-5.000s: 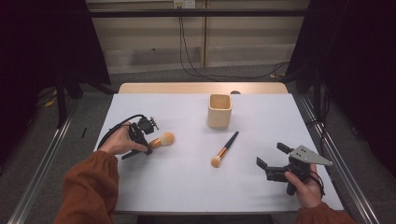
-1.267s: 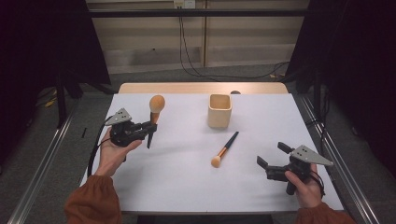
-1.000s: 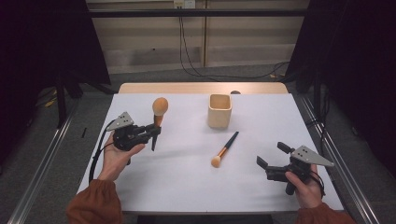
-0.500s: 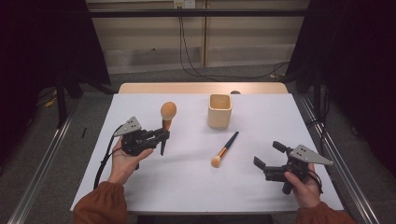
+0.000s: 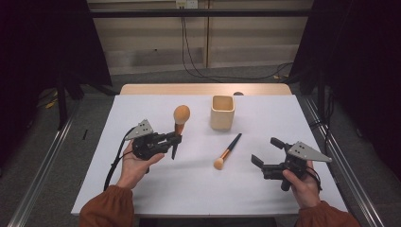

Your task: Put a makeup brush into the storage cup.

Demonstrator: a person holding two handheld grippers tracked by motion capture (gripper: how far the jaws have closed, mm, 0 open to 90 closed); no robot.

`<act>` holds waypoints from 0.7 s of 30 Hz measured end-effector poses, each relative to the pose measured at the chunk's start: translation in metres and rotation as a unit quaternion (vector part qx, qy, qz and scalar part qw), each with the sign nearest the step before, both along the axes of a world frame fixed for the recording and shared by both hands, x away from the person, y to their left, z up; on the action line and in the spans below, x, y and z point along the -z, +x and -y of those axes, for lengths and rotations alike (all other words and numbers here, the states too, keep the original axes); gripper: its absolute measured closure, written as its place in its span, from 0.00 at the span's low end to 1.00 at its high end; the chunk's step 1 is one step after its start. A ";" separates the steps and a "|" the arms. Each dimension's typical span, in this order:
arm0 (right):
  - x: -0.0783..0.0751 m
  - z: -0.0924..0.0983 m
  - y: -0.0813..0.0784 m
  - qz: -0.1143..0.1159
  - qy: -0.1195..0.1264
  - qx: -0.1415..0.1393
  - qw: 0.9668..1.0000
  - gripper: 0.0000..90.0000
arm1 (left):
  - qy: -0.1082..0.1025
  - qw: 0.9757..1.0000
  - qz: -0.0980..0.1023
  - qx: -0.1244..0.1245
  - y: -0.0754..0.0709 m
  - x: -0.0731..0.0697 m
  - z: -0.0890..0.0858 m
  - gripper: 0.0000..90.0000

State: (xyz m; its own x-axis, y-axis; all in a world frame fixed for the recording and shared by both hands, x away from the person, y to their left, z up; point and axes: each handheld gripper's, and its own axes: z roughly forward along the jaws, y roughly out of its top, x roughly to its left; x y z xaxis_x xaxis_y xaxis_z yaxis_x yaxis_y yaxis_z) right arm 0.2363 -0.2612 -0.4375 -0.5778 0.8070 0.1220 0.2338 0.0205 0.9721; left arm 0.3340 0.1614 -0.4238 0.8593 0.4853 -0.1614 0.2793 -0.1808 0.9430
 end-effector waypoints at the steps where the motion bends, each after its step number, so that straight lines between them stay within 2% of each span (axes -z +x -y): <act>1: -0.002 -0.004 0.002 0.006 0.001 -0.014 1.000 0.00 | -0.005 1.000 0.000 0.005 -0.001 0.000 0.002 0.83; 6: -0.006 -0.014 0.004 0.010 0.004 -0.041 0.999 0.00 | -0.008 1.000 0.000 0.012 -0.006 -0.003 0.011 0.83; 7: -0.009 -0.020 0.005 0.008 0.008 -0.054 0.998 0.00 | -0.008 1.000 0.000 0.016 -0.007 -0.003 0.012 0.83; 12: -0.015 -0.036 0.011 0.000 0.027 -0.076 0.997 0.01 | -0.012 1.000 0.008 0.022 -0.011 -0.005 0.022 0.83; 15: -0.018 -0.041 0.014 -0.003 0.032 -0.084 0.996 0.00 | -0.018 0.999 0.004 0.027 -0.013 -0.005 0.028 0.83; 21: -0.023 -0.057 0.021 -0.001 0.041 -0.112 0.993 0.00 | -0.015 0.999 0.003 0.037 -0.014 -0.004 0.037 0.83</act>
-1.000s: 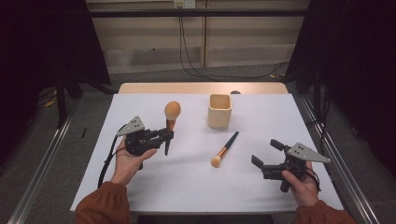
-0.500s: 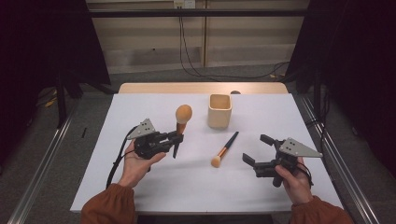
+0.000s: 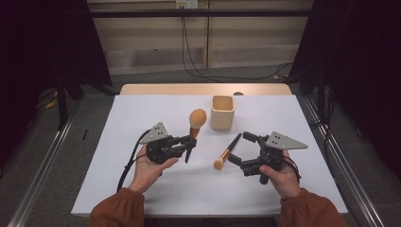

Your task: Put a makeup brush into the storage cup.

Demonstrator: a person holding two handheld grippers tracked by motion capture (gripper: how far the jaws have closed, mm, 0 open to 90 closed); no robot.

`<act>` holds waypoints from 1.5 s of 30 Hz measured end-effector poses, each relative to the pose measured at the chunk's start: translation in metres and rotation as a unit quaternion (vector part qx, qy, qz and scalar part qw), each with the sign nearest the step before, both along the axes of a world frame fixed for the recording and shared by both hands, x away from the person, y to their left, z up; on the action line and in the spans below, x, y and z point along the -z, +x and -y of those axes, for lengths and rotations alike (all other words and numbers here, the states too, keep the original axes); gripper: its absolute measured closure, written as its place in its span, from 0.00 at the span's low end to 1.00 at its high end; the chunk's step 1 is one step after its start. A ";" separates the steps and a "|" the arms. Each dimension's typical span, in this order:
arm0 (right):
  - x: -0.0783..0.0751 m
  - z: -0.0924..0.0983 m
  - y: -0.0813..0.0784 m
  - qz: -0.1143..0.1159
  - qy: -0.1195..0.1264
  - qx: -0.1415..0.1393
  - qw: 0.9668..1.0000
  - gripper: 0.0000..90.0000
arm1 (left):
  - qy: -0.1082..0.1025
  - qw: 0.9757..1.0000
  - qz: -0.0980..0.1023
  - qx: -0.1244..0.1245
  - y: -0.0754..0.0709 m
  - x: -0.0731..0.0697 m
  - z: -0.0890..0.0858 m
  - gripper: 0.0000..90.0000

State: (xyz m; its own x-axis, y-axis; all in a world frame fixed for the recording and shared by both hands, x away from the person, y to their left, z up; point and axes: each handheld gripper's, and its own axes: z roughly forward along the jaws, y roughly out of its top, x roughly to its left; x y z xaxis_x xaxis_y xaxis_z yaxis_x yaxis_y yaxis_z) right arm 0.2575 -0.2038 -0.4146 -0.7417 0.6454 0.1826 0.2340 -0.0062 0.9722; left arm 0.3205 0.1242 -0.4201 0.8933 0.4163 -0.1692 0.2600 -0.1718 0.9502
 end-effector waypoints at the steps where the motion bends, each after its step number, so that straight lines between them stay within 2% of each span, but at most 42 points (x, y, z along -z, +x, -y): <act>1: -0.001 -0.002 0.001 0.000 0.000 -0.003 1.000 0.01 | -0.006 1.000 -0.002 0.001 0.000 -0.001 0.002 0.83; 5: -0.006 -0.012 0.005 -0.005 0.013 -0.025 1.000 0.01 | -0.006 1.000 0.000 0.007 0.000 -0.003 0.008 0.83; 11: -0.012 -0.023 0.013 0.005 0.004 -0.035 0.999 0.00 | -0.005 1.000 0.001 0.015 -0.001 -0.003 0.017 0.83; 14: -0.015 -0.028 0.020 0.005 0.011 -0.045 0.999 0.00 | -0.007 1.000 0.001 0.018 -0.001 -0.006 0.023 0.83; 19: -0.022 -0.039 0.031 0.002 -0.001 -0.052 0.999 0.00 | -0.008 1.000 0.005 0.021 0.001 -0.008 0.031 0.83; 20: -0.023 -0.040 0.033 0.004 -0.001 -0.053 0.999 0.00 | -0.007 1.000 0.007 0.021 0.002 -0.009 0.031 0.83; 22: -0.027 -0.043 0.037 0.004 -0.004 -0.051 0.999 0.00 | -0.020 1.000 0.006 0.019 0.003 -0.010 0.033 0.83; 29: -0.029 -0.052 0.049 0.006 -0.004 -0.043 0.999 0.00 | -0.018 1.000 0.008 0.021 0.003 -0.009 0.035 0.83; 31: -0.029 -0.056 0.051 -0.001 -0.004 -0.041 0.999 0.01 | -0.018 1.000 0.007 0.023 0.003 -0.008 0.035 0.83; 34: -0.027 -0.060 0.054 0.000 -0.010 -0.039 0.999 0.08 | -0.015 1.000 0.009 0.024 0.003 -0.008 0.035 0.83; 39: -0.024 -0.062 0.056 -0.009 0.000 -0.036 0.999 0.20 | -0.014 1.000 0.008 0.023 0.005 -0.006 0.034 0.83; 41: -0.024 -0.063 0.056 -0.014 0.001 -0.038 0.999 0.28 | -0.013 1.000 0.007 0.025 0.006 -0.006 0.033 0.83; 42: -0.023 -0.063 0.056 -0.020 0.003 -0.038 0.999 0.29 | -0.011 1.000 0.006 0.024 0.006 -0.006 0.032 0.83; 45: -0.020 -0.063 0.057 -0.022 0.008 -0.043 0.999 0.42 | -0.010 1.000 0.008 0.024 0.007 -0.006 0.032 0.83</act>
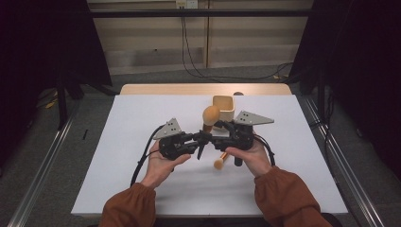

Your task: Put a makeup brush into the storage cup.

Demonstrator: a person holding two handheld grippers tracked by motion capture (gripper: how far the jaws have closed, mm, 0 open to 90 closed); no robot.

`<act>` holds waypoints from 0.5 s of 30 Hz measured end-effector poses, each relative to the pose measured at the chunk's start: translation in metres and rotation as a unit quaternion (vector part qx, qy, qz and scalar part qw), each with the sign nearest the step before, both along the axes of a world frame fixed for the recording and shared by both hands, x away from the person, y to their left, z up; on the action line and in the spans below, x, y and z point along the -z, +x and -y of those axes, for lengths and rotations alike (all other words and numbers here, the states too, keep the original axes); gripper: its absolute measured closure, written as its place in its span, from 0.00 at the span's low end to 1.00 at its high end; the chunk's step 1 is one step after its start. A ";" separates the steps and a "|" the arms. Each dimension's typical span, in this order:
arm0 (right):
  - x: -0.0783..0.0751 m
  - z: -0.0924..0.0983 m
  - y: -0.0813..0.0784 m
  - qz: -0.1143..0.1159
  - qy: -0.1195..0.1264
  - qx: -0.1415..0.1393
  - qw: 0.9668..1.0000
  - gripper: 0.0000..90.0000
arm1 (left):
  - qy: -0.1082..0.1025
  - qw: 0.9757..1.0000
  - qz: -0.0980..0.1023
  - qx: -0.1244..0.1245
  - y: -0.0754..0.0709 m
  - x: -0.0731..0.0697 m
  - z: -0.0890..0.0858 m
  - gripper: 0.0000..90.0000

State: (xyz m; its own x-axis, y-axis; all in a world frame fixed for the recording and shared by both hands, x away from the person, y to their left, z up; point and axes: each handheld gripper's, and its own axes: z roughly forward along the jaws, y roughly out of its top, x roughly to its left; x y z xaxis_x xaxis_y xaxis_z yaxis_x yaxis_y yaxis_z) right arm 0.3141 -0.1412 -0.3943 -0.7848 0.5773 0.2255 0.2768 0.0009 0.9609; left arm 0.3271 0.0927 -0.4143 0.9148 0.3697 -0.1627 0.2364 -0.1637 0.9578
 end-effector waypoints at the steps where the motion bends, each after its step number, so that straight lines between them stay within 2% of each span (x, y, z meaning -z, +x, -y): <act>1: 0.001 0.000 0.000 0.001 0.005 0.002 1.000 0.47 | -0.001 1.000 0.000 0.001 0.000 0.000 0.000 0.83; 3: 0.002 0.001 0.000 0.003 0.007 0.002 1.000 0.52 | -0.001 1.000 0.000 0.002 -0.001 0.001 0.001 0.83; 5: 0.002 0.001 0.000 -0.003 0.010 -0.004 1.000 0.62 | -0.001 1.000 -0.003 0.003 -0.001 0.003 0.001 0.83; 8: 0.004 0.001 0.001 -0.013 0.018 -0.010 1.000 0.70 | 0.001 1.000 -0.003 0.003 0.000 0.004 0.002 0.83; 11: 0.005 0.002 0.002 -0.024 0.020 -0.015 0.999 0.71 | 0.006 1.000 -0.002 0.006 0.001 0.005 0.001 0.83; 15: 0.006 0.003 0.002 -0.027 0.015 -0.016 0.999 0.71 | 0.006 1.000 -0.003 0.005 0.001 0.007 0.002 0.83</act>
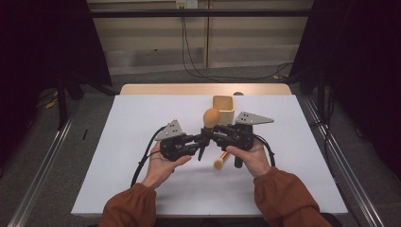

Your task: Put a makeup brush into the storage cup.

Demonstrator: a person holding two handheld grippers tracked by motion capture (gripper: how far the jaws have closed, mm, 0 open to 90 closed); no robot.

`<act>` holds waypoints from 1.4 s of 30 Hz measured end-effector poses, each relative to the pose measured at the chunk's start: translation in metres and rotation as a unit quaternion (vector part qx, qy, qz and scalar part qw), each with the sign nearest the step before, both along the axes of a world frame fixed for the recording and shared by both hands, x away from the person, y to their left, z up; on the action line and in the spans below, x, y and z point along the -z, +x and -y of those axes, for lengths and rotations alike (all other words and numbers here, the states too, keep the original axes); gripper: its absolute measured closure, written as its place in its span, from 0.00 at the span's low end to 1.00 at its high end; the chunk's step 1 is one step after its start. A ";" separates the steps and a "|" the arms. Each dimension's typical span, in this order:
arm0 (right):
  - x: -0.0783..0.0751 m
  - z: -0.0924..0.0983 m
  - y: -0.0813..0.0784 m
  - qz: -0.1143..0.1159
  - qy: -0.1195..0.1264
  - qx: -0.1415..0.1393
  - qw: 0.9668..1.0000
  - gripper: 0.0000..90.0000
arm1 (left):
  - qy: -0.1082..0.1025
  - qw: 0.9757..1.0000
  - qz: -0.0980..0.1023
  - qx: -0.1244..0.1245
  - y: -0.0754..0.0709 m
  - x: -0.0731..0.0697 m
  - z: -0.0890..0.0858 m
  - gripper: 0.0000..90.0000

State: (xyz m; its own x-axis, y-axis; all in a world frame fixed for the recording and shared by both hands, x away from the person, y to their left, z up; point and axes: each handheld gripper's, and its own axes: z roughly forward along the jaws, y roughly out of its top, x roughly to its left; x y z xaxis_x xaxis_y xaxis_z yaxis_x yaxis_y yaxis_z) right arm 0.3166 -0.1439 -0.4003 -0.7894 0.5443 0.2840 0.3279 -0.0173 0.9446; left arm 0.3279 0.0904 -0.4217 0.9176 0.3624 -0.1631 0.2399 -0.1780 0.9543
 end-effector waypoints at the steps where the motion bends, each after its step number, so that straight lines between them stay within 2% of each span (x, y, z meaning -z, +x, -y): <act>1: 0.000 0.000 0.000 0.000 -0.001 -0.001 1.000 0.71 | 0.001 1.000 0.000 0.000 0.000 0.000 0.000 0.83; 12: -0.001 0.000 -0.002 0.019 -0.023 -0.013 0.999 0.72 | 0.009 1.000 -0.002 0.001 -0.003 0.000 0.001 0.82; 21: -0.003 0.001 -0.003 0.026 -0.017 -0.008 0.999 0.72 | 0.015 1.000 -0.007 -0.003 -0.004 0.003 0.001 0.78; 25: -0.004 0.003 -0.003 0.031 -0.018 -0.005 0.999 0.72 | 0.019 1.000 -0.005 -0.009 -0.004 0.004 0.001 0.71; 32: -0.005 0.006 -0.003 0.031 -0.017 -0.003 0.999 0.72 | 0.018 1.000 -0.014 -0.020 -0.005 0.005 0.000 0.59; 37: -0.004 0.008 -0.002 0.033 -0.018 -0.001 0.999 0.72 | 0.022 0.999 -0.005 -0.034 -0.007 0.002 -0.005 0.49; 39: -0.003 0.008 -0.002 0.032 -0.020 0.000 0.999 0.72 | 0.021 0.999 -0.009 -0.040 -0.007 0.002 -0.008 0.42; 40: -0.003 0.008 -0.002 0.032 -0.022 0.000 0.999 0.72 | 0.014 0.999 -0.014 -0.041 -0.007 0.003 -0.009 0.39; 42: -0.003 0.009 -0.001 0.033 -0.024 0.001 0.999 0.72 | 0.017 0.999 -0.007 -0.044 -0.008 0.002 -0.012 0.35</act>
State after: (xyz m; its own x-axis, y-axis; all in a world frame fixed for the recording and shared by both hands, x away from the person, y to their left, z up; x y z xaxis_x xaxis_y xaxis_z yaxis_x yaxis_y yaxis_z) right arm 0.3153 -0.1528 -0.3976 -0.8040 0.5581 0.2051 0.2655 0.0283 0.9637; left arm 0.3202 0.1024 -0.4240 0.8801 0.4464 -0.1618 0.2692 -0.1883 0.9445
